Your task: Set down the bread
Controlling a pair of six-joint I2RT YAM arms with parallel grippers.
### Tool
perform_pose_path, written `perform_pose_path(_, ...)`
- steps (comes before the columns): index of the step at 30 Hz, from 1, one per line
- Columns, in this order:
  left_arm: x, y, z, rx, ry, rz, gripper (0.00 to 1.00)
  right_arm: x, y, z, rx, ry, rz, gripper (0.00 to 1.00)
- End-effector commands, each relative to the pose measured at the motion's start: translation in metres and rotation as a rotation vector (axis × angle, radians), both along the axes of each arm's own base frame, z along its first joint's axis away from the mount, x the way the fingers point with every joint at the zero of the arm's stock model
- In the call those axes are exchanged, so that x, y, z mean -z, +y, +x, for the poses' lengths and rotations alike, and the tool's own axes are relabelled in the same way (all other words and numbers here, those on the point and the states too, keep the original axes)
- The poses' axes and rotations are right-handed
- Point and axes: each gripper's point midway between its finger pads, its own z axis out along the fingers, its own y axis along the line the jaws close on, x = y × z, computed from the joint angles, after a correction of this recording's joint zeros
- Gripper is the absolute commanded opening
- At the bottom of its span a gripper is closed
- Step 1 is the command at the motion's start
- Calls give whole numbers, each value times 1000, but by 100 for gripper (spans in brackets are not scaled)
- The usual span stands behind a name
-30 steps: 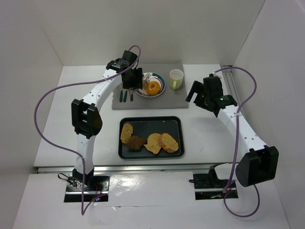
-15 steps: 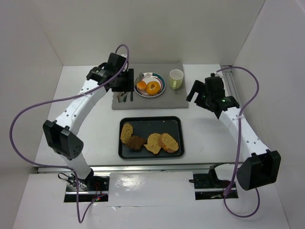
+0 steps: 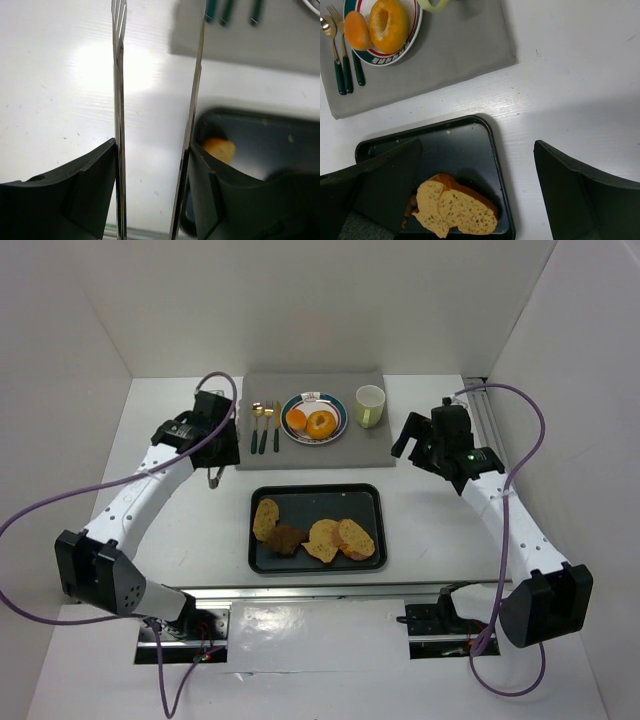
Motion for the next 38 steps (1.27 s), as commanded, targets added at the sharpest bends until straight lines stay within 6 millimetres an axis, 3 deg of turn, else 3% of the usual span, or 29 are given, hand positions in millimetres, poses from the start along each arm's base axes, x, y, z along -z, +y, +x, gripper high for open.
perform_pose_path(1, 0, 47, 42, -206, -126, 13, 67, -6, 11, 3, -28, -31, 24, 100)
perform_pose_path(3, 17, 64, 60, -247, -117, -30, 67, -8, 11, 5, -28, -40, 27, 100)
perform_pose_path(5, 33, 64, 78, -228, -94, -94, 67, -10, 12, 7, -28, -50, 29, 100)
perform_pose_path(6, 29, 75, 92, -252, -104, -105, 67, -10, 12, 7, -28, -50, 29, 100)
perform_pose_path(8, 71, 80, 114, -261, 11, -94, 67, -6, 11, 8, -35, -41, 18, 100)
perform_pose_path(9, 61, 86, 120, -274, -16, -99, 67, -2, 12, 9, -35, -31, 16, 100)
perform_pose_path(10, 82, 82, 123, -252, 43, -101, 68, -2, 10, 9, -28, -32, 10, 100)
perform_pose_path(12, 88, 91, 131, -258, 59, -115, 70, -2, 10, 9, -28, -32, 10, 100)
perform_pose_path(13, 92, 86, 132, -234, 80, -133, 72, 1, 10, 10, -28, -23, 8, 100)
perform_pose_path(14, 99, 92, 133, -248, 99, -132, 80, 5, 10, 9, -28, -14, 6, 100)
perform_pose_path(18, 93, 93, 121, -242, 126, -143, 89, 12, 10, 8, -28, 13, 0, 100)
perform_pose_path(21, 64, 88, 115, -210, 73, -166, 97, 14, 7, 13, -9, 23, -18, 100)
perform_pose_path(24, 41, 84, 100, -184, 65, -180, 97, 14, 1, 19, 17, 41, -47, 100)
perform_pose_path(25, 22, 73, 94, -140, 31, -182, 97, 15, -2, 20, 34, 50, -65, 100)
perform_pose_path(27, 12, 59, 77, -107, 37, -181, 97, 15, -5, 21, 40, 47, -81, 100)
perform_pose_path(28, 12, 40, 67, -58, 45, -187, 97, 19, -7, 22, 46, 56, -90, 100)
perform_pose_path(29, -5, 30, 56, -23, 5, -199, 97, 22, -9, 23, 55, 63, -101, 100)
perform_pose_path(32, 2, -4, 27, 103, 25, -199, 97, 27, -10, 27, 65, 78, -114, 100)
perform_pose_path(35, 7, -13, 5, 146, 75, -173, 97, 25, -11, 32, 72, 72, -119, 100)
perform_pose_path(38, 10, -27, -10, 197, 97, -205, 97, 35, -10, 33, 71, 94, -125, 100)
